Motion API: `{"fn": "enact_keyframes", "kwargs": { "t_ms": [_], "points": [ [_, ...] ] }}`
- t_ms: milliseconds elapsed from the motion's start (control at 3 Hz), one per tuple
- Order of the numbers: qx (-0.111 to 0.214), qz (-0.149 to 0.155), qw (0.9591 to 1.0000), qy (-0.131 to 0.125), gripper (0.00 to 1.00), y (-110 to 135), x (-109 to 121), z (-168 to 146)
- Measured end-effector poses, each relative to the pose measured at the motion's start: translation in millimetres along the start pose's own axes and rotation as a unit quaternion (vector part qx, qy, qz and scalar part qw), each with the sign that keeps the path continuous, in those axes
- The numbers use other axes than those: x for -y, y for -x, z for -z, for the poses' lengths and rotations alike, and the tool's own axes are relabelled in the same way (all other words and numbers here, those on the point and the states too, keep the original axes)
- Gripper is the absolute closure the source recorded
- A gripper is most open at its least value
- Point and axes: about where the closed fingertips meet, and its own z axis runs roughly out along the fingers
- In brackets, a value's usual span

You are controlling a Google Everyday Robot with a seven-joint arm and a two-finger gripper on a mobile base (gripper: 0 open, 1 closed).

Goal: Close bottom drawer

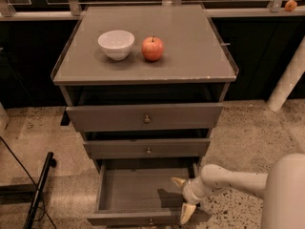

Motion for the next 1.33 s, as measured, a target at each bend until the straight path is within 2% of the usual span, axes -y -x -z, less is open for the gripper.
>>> {"fn": "enact_keyframes", "kwargs": {
  "t_ms": [667,1333],
  "points": [
    [-0.025,-0.009,0.9996,-0.009,0.0,-42.8,14.1,-46.4],
    [-0.038,-0.022,0.9986,-0.029,0.0,-70.3,16.1,-66.6]
  ]
}}
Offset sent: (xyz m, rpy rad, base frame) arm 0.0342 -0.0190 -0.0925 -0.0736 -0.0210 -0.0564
